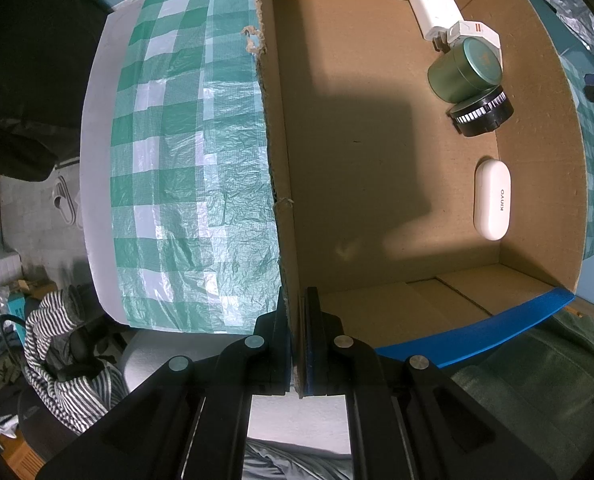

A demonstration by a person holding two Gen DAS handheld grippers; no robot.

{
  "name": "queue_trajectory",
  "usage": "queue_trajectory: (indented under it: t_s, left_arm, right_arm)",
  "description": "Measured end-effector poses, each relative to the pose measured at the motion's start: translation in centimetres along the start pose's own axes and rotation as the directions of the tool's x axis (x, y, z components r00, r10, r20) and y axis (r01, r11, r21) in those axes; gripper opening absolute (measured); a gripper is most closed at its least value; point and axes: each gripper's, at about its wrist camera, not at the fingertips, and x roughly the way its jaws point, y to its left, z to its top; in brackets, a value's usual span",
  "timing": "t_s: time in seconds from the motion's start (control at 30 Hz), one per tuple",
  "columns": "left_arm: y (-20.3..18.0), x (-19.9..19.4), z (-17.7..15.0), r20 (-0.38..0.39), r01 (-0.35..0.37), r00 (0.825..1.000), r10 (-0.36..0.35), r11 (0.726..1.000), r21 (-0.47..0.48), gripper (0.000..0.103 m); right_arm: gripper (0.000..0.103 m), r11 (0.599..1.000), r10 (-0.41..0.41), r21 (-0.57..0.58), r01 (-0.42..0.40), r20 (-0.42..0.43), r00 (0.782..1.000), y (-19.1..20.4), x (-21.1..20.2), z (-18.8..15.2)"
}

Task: Organize rigid objects
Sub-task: 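Move the right gripper to the pink-gold lighter and grasp it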

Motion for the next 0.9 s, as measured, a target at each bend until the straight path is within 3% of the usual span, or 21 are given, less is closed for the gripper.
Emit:
queue_trajectory:
  t_s: [0.5,0.9]
  left_arm:
    - [-0.2,-0.1,-0.1,-0.009,-0.004,1.000,0.004,1.000,-0.012,0.005]
    - [-0.1,0.1,0.1,-0.017,-0.003,1.000,0.002,1.000,-0.029,0.005]
  right_arm:
    - [0.043,0.999,-0.031,0.017,0.032,-0.075,0.997,-3.9,6.6,1.2]
    - [0.043,0.999,-0.047,0.007,0.048,-0.099,0.994,-4.5,9.1,2.2]
